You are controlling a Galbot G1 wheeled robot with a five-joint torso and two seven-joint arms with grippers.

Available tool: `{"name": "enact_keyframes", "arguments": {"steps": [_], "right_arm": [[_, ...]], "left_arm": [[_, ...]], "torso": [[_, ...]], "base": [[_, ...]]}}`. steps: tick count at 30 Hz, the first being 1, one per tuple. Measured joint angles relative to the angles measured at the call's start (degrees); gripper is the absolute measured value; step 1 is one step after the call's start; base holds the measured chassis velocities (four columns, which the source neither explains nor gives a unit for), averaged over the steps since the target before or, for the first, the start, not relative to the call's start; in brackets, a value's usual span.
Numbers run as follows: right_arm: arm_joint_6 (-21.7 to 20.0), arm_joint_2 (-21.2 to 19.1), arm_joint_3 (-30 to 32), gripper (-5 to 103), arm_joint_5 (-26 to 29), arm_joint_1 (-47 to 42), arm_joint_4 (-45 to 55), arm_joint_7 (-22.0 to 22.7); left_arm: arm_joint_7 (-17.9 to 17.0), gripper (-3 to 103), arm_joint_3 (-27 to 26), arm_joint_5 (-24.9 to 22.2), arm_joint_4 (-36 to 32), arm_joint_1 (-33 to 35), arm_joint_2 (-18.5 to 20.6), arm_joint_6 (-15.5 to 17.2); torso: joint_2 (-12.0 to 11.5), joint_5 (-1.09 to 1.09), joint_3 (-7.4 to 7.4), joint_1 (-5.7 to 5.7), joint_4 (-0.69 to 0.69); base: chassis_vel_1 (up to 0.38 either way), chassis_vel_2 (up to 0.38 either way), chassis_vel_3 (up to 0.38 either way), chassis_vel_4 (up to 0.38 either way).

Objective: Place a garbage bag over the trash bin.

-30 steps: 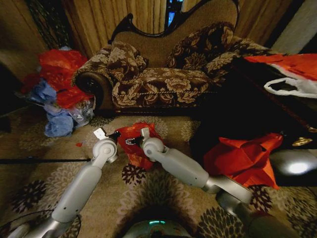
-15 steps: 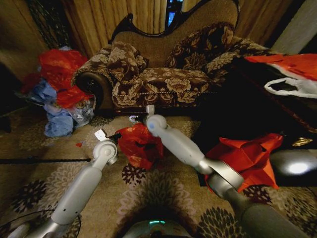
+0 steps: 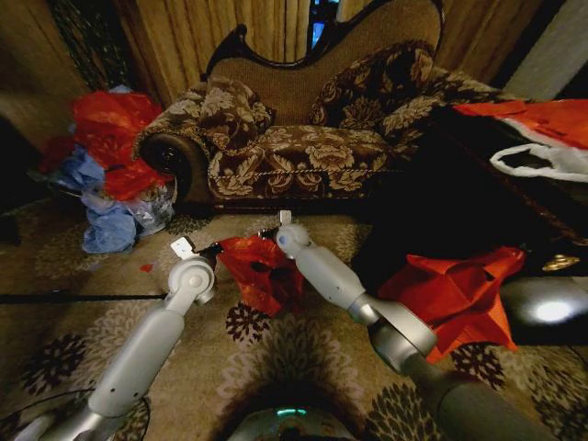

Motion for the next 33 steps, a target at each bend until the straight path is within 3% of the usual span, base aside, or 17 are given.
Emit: {"name": "enact_keyframes", "arguments": {"steps": [2, 5, 11, 14, 18, 24, 30, 33], "right_arm": [[-0.1, -0.2, -0.2, 45, 0.3, -0.2, 0.6, 0.4], [-0.8, -1.1, -1.8, 33, 1.7, -1.2, 3.3, 1.4], [-1.1, -0.7, -2.7, 20, 0.9, -1.9, 1.3, 0.1], [-0.6, 0.8, -2.3, 13, -1.5, -2.2, -3.0, -1.9], [0.8, 3.3, -0.3, 1, -8.1, -1.7, -11.8, -7.9], [2.5, 3.3, 1.4, 0, -13.8, -0.3, -19.2, -12.4], [3.8, 3.3, 2.7, -2, -15.9, -0.1, -20.8, -12.0], [2.5, 3.4, 1.5, 14, -12.6, -0.3, -15.1, -9.9]], "left_arm": [[0.0, 0, 0.0, 0.0, 0.1, -0.1, 0.0, 0.0], [-0.6, 0, 0.1, -0.4, 0.2, -1.0, -0.2, 0.0], [-1.3, 0, 0.3, -1.1, -0.4, -1.6, -0.2, -0.1], [-1.5, 0, 0.5, -1.2, -0.4, -1.9, -0.2, -0.1], [-1.6, 0, 1.3, -1.1, 0.7, -2.8, -1.4, -0.2], [-1.9, 0, 2.7, -1.0, 2.9, -4.4, -3.8, -0.2], [-1.6, 0, 3.7, -0.9, 6.2, -6.7, -5.2, -0.1], [-1.2, 0, 4.0, -0.9, 9.1, -8.1, -5.9, 0.0]], "torso": [[0.0, 0.0, 0.0, 0.0, 0.0], [0.0, 0.0, 0.0, 0.0, 0.01], [0.0, 0.0, -0.01, 0.0, 0.0], [0.0, 0.0, 0.0, 0.0, 0.01], [0.0, 0.0, 0.0, 0.0, 0.03], [0.0, 0.0, 0.0, 0.0, 0.0], [0.0, 0.0, 0.0, 0.0, -0.02], [0.0, 0.0, 0.0, 0.0, 0.02]], "base": [[0.0, 0.0, 0.0, 0.0], [0.0, 0.0, 0.0, 0.0], [0.0, 0.0, 0.0, 0.0], [0.0, 0.0, 0.0, 0.0], [0.0, 0.0, 0.0, 0.0], [0.0, 0.0, 0.0, 0.0], [0.0, 0.0, 0.0, 0.0], [0.0, 0.0, 0.0, 0.0]]}}
